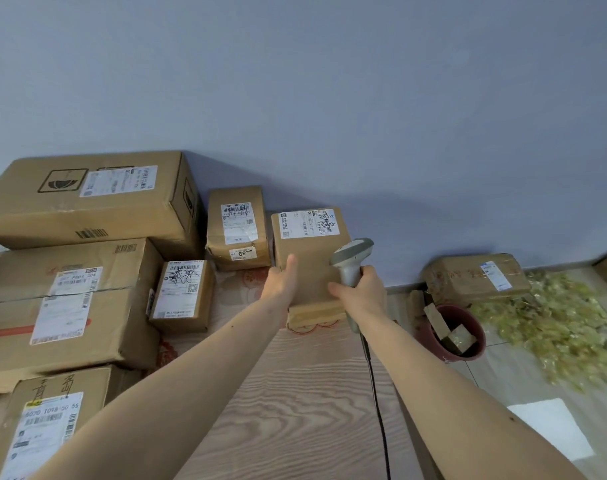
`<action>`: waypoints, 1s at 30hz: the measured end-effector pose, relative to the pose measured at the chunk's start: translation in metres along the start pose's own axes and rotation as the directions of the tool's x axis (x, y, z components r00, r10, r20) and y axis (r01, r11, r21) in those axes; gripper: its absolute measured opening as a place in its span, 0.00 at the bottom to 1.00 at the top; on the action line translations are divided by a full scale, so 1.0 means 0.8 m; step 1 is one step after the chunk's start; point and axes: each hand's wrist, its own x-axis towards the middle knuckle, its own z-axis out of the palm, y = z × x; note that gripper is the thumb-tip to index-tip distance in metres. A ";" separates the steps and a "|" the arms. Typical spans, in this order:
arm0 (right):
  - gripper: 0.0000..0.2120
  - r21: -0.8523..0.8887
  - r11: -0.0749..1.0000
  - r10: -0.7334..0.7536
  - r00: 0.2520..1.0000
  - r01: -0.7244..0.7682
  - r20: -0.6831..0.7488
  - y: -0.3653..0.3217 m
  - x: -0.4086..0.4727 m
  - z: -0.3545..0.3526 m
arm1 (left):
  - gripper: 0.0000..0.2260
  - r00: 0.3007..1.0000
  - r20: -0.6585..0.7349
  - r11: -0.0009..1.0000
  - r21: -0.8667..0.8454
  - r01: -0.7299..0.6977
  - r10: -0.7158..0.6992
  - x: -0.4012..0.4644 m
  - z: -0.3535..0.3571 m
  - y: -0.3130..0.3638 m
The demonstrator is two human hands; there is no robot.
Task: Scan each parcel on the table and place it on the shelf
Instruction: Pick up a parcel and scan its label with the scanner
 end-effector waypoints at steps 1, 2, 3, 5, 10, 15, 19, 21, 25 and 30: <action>0.22 0.006 1.000 0.006 1.000 -0.006 0.001 0.000 0.002 -0.001 | 0.33 1.000 -0.008 1.000 0.005 0.000 0.000 -0.002 0.002 -0.002; 0.22 0.004 1.000 0.011 1.000 -0.011 0.001 0.000 0.003 -0.002 | 0.33 1.000 -0.016 1.000 0.013 0.001 -0.001 -0.006 0.004 -0.004; 0.22 0.002 1.000 0.015 1.000 -0.015 0.002 -0.001 0.003 -0.004 | 0.32 1.000 -0.020 1.000 0.017 0.007 -0.007 -0.012 0.006 -0.007; 0.22 0.004 1.000 0.019 1.000 -0.019 0.011 -0.001 0.002 -0.007 | 0.31 1.000 -0.016 1.000 -0.008 0.018 -0.019 -0.023 0.013 -0.015; 0.25 -0.080 0.996 0.031 0.998 -0.028 0.048 0.004 -0.007 -0.018 | 0.29 0.996 0.007 0.995 -0.048 0.084 -0.083 -0.050 0.023 -0.039; 0.27 -0.094 0.995 -0.019 1.000 0.020 0.015 0.003 -0.025 -0.021 | 0.32 0.984 -0.175 0.988 0.155 0.006 0.022 -0.026 0.008 -0.019; 0.21 -0.002 0.999 -0.043 0.997 0.044 0.068 -0.002 -0.045 -0.017 | 0.30 0.910 -0.152 0.874 0.375 -0.308 0.386 0.005 -0.021 0.024; 0.22 0.012 1.000 -0.002 0.990 0.001 0.141 -0.002 -0.053 -0.012 | 0.30 0.911 -0.064 0.840 0.417 -0.346 0.407 0.025 -0.031 0.034; 0.24 0.011 0.999 0.034 0.983 -0.037 0.183 0.000 -0.059 -0.005 | 0.28 0.934 0.077 0.783 0.522 -0.337 0.350 0.035 -0.034 0.033; 0.25 -0.043 0.998 0.055 0.979 -0.047 0.195 0.001 -0.062 -0.009 | 0.30 0.913 0.142 0.560 0.750 -0.351 0.382 0.041 -0.043 0.022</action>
